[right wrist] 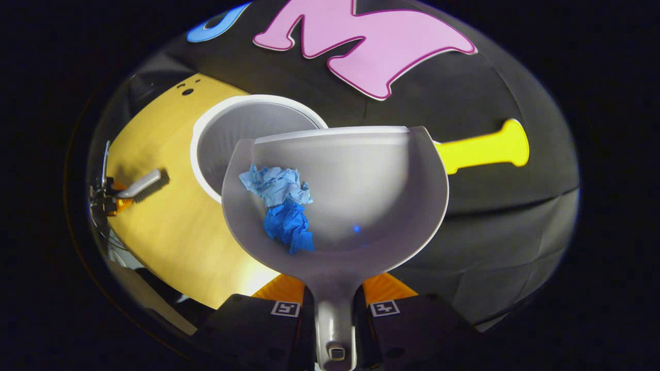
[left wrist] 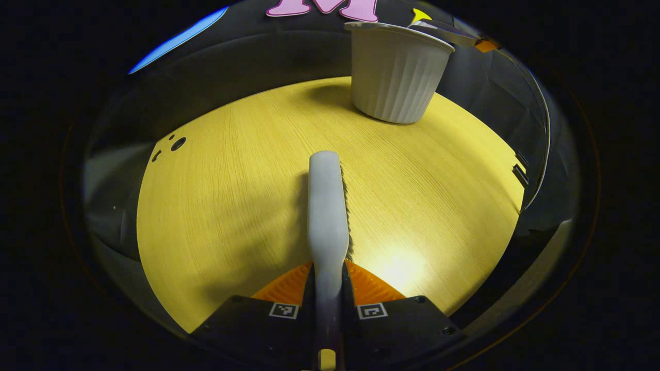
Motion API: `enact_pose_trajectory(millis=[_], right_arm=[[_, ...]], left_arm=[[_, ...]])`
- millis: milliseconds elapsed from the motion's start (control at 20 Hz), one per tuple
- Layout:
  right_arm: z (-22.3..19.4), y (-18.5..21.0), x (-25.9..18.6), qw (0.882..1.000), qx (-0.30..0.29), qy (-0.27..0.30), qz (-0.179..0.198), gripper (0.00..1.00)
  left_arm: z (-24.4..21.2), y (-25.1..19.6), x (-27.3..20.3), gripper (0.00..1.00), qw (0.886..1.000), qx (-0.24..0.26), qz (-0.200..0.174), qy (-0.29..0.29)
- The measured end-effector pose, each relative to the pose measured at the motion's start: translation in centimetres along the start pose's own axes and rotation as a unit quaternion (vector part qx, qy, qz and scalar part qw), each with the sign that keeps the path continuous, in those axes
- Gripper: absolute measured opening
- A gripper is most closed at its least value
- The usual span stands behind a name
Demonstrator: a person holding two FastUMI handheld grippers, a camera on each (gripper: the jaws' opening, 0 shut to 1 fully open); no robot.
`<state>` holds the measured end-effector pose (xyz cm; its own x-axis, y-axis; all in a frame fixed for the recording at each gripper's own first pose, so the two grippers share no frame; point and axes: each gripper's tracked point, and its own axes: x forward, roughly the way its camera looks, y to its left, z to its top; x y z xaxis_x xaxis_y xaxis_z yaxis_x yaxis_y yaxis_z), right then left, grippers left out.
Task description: Pick up the small broom and dustpan from the desktop, sweep the trash into the dustpan with the broom, and then empty the trash into the garbage bin.
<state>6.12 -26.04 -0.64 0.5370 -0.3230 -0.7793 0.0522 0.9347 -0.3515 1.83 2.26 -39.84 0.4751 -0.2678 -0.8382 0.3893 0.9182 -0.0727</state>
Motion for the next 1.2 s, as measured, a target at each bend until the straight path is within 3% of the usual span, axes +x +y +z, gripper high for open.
enact_pose_trajectory(millis=[300, 350, 600, 850, 1200], right_arm=[[1.4, -0.9, -0.1, 0.994, -0.103, 0.038, -0.019, 0.34], [1.7, -0.8, 0.2, 0.992, -0.118, 0.042, -0.022, 0.34], [2.7, 0.3, 0.9, 0.984, -0.166, 0.052, -0.025, 0.34], [3.9, 0.6, 1.1, 0.979, -0.194, 0.054, -0.025, 0.34], [4.0, 0.4, 1.8, 0.979, -0.193, 0.053, -0.024, 0.34]], left_arm=[[-0.1, -0.1, -0.1, 0.3, 1.0, -0.006, 0.002, -0.004], [-0.1, -0.1, 0.0, 0.27, 1.0, -0.008, 0.003, -0.004], [-0.1, -0.1, 0.0, 0.27, 1.0, -0.014, 0.001, -0.006], [-0.1, -0.1, 0.0, 0.3, 1.0, -0.016, 0.004, -0.006], [-0.1, 0.0, 0.1, 0.27, 1.0, -0.012, 0.005, -0.004]])
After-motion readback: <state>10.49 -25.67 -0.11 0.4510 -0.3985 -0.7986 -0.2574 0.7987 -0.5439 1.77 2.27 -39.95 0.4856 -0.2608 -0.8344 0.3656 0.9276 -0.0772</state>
